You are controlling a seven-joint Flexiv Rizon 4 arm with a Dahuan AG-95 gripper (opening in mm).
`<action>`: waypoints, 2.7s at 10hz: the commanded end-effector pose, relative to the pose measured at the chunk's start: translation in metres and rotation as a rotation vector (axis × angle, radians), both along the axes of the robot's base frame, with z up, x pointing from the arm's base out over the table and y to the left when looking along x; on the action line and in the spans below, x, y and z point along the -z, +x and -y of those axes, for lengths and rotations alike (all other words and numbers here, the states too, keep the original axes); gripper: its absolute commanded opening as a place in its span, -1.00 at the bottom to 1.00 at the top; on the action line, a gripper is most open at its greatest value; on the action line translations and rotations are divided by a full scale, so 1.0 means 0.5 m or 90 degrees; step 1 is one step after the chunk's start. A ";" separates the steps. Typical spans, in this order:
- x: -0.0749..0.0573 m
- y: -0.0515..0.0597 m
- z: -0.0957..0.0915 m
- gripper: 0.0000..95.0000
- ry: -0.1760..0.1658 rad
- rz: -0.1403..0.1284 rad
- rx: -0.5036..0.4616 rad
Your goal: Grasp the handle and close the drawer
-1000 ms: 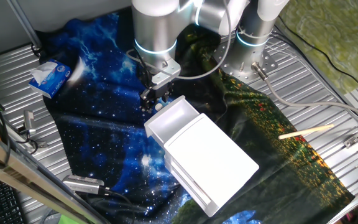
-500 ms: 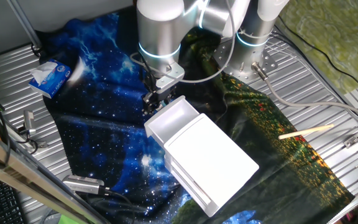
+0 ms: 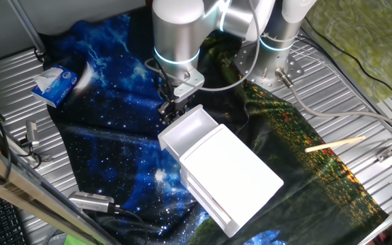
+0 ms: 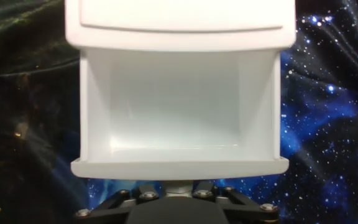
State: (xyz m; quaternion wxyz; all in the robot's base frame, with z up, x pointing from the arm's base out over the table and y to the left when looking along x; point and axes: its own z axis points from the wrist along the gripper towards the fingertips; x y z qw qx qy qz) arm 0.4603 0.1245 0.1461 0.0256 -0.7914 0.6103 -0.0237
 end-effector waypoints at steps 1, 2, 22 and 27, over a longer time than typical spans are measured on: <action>0.001 -0.003 -0.001 -0.20 -0.001 0.001 0.000; 0.002 -0.005 -0.001 -0.20 -0.002 0.002 0.001; -0.001 0.006 -0.063 -1.00 -0.011 0.004 0.023; 0.001 0.006 -0.102 -1.00 -0.015 0.001 0.039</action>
